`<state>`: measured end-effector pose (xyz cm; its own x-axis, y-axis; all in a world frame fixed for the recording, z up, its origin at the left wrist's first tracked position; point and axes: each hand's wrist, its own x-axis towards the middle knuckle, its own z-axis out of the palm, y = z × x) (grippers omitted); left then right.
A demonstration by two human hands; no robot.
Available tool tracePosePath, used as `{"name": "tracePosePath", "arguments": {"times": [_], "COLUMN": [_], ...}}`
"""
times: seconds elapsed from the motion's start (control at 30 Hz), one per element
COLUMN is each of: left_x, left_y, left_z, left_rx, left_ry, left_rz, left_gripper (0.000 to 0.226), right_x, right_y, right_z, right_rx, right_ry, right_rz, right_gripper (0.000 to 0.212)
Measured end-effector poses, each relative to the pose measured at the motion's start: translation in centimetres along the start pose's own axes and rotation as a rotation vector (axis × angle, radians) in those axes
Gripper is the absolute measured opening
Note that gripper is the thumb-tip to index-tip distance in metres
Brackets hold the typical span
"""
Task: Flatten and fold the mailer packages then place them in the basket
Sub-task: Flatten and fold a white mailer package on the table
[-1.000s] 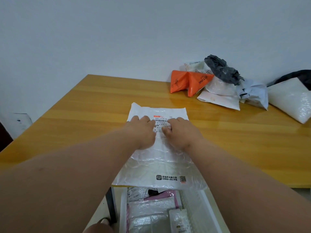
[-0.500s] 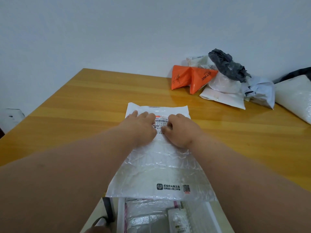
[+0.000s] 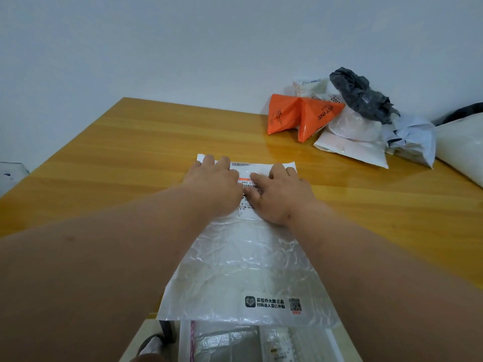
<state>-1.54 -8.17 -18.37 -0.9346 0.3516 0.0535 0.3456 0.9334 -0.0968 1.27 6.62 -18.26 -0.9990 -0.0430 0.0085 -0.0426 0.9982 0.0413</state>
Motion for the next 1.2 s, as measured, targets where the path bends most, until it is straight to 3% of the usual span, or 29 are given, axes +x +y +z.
{"name": "tracePosePath", "arguments": {"times": [0.1,0.33,0.5,0.67,1.2], "left_x": [-0.1,0.8,1.5,1.6,2.1], "left_y": [0.1,-0.3,-0.5,-0.1,-0.4], "left_z": [0.6,1.2,0.1,1.4,1.6], "left_rx": [-0.091,-0.226,-0.174,-0.111,-0.178], "left_ry": [0.014,-0.159,-0.172,-0.096,-0.191], "left_rz": [0.004,-0.005,-0.036,-0.012,-0.041], "left_gripper": [0.049,0.056,0.063,0.064,0.063], "right_x": [0.1,1.0,2.5,1.9,2.8], "right_y": [0.4,0.7,1.0,0.5,0.8], "right_z": [0.3,1.2,0.3,1.0,1.3], "right_rx": [0.029,0.161,0.206,0.152,0.144], "right_ry": [-0.002,-0.096,-0.102,-0.039,-0.143], "right_rz": [-0.019,-0.041,0.011,0.002,0.013], "right_gripper": [0.054,0.059,0.067,0.056,0.060]}}
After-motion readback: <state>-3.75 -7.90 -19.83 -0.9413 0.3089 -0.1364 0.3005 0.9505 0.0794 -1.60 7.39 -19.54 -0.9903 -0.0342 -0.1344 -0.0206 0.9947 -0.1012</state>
